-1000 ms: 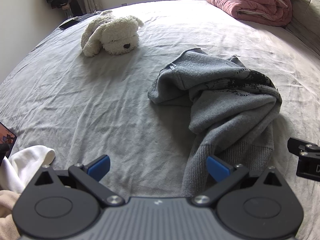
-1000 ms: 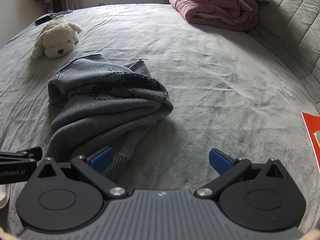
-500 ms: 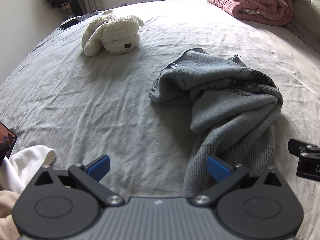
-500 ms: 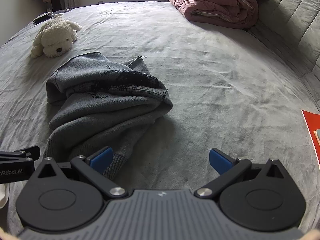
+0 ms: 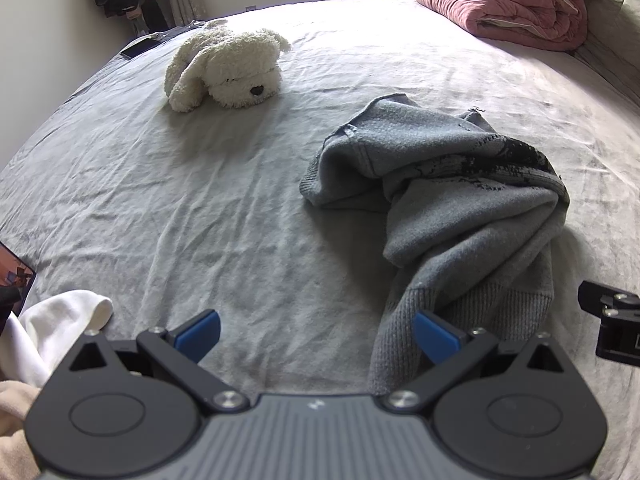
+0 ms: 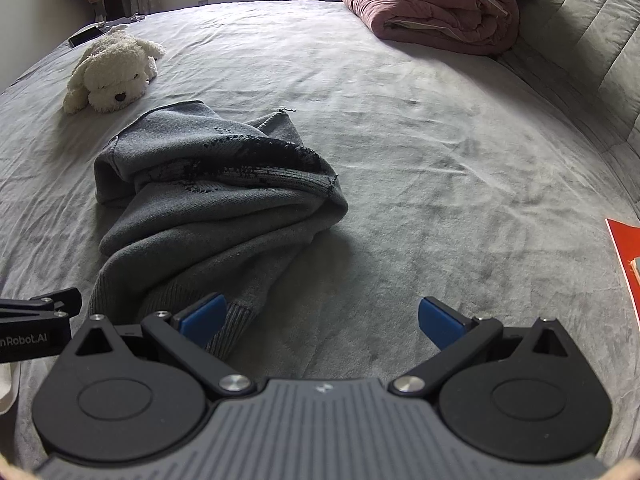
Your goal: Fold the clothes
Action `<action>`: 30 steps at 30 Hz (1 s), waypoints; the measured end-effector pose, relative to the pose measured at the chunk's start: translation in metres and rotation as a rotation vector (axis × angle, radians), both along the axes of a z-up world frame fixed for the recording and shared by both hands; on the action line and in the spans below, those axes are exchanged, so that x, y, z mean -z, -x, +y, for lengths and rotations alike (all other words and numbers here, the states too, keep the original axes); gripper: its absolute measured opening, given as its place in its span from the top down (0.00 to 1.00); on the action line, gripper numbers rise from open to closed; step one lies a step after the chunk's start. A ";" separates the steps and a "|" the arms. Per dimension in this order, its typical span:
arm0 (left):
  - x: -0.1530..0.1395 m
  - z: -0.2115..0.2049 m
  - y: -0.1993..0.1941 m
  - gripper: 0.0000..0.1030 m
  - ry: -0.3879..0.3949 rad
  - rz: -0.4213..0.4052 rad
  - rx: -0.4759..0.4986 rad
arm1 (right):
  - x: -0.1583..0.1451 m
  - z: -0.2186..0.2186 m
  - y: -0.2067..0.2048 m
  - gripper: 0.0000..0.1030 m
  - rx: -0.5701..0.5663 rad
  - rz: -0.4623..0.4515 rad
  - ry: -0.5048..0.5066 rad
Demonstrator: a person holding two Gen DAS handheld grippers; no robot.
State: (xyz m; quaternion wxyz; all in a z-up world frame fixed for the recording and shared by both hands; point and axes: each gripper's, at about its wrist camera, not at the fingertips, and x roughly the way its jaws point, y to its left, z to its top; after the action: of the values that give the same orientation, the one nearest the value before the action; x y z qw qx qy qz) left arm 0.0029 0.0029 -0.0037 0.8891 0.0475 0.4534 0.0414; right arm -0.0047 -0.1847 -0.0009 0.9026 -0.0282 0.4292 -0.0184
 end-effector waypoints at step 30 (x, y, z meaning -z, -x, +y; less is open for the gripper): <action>0.024 0.006 -0.031 0.00 -0.058 -0.064 -0.028 | 0.023 -0.006 -0.030 0.00 0.005 0.088 -0.019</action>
State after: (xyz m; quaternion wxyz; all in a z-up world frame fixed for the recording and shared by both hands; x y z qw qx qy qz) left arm 0.0341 0.0094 -0.0278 0.9008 0.0657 0.4238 0.0685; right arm 0.0248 -0.1912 -0.0243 0.8831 -0.0195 0.4686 -0.0153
